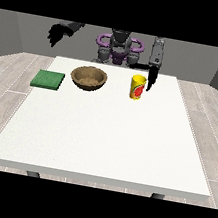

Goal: Pick the cup and pour the ball into the bowl, then pick the bowl and place it on the pad

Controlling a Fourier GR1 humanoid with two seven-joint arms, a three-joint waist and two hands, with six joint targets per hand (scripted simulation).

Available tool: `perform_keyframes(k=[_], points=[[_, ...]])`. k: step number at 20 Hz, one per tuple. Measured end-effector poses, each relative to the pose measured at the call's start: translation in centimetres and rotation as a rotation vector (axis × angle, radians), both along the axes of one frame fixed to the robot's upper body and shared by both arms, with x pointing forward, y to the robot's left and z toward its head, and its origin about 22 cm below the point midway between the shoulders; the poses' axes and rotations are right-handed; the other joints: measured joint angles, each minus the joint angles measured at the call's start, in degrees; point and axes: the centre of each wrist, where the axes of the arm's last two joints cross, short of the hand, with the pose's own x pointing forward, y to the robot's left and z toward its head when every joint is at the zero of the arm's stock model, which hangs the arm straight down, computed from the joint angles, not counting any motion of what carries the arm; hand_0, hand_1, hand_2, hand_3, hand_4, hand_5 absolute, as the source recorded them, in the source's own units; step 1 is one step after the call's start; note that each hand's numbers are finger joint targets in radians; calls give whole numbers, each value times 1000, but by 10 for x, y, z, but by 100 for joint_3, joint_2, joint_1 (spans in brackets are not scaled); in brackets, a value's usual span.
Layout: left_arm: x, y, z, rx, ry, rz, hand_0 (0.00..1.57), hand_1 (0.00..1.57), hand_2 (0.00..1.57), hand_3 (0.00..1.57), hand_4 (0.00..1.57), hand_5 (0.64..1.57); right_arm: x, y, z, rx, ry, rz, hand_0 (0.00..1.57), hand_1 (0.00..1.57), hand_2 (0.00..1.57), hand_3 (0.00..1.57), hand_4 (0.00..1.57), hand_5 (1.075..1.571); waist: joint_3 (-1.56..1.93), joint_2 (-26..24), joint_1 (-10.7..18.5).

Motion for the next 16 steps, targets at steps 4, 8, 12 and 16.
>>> perform_keyframes(k=[4,8,12,16], points=[[4,6,-19,1,2,9,0,0,0,0,183,1423,2,-9,-4,-3,-6,-2,0,0,0,0,675,1564,-1,54,-38],[9,9,-37,-5,11,24,0,0,0,0,645,1535,6,-14,3,-1,-10,7,0,0,0,0,681,1566,-2,108,-126],[13,14,-47,14,15,76,1151,1151,1571,1571,1309,1475,5,-16,8,-1,-26,30,0,0,0,121,650,1568,-2,197,-302],[13,17,-54,105,-38,152,1273,1273,1571,1571,1346,1468,7,-24,29,-8,-72,57,0,0,0,165,647,1568,8,443,-539]])
